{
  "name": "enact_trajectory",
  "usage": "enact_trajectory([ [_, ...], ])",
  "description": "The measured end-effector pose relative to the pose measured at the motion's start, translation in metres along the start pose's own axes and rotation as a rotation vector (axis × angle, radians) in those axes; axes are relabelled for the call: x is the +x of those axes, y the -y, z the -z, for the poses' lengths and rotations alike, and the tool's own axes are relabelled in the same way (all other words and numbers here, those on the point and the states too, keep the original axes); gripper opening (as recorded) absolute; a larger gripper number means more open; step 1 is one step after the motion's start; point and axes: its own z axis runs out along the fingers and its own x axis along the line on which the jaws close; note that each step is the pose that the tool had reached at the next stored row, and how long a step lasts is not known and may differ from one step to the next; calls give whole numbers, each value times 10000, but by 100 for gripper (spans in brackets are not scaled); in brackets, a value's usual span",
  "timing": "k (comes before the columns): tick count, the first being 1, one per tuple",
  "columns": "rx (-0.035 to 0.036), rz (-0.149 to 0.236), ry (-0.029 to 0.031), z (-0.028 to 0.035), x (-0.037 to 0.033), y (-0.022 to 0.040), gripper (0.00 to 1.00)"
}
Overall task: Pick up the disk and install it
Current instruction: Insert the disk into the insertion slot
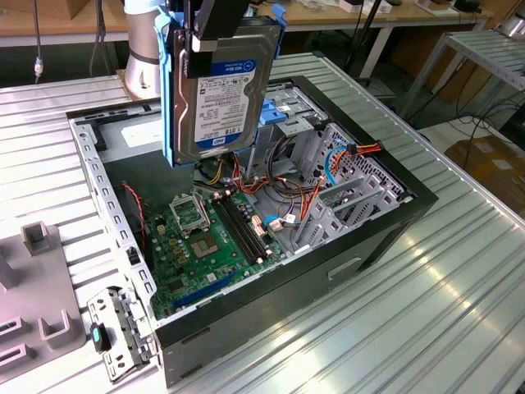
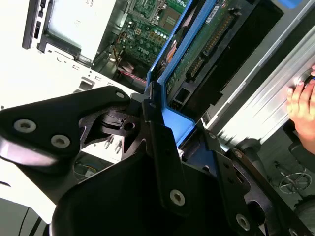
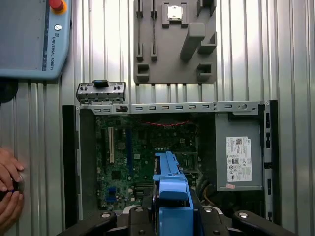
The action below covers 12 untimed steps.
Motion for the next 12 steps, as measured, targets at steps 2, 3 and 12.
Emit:
enact_trajectory([
  [2,0,-1,-28,-1,21,1,37],
  [3,2,-1,-50,-2,41,1,37],
  [12,2,-2,-126,-26,168,142,37],
])
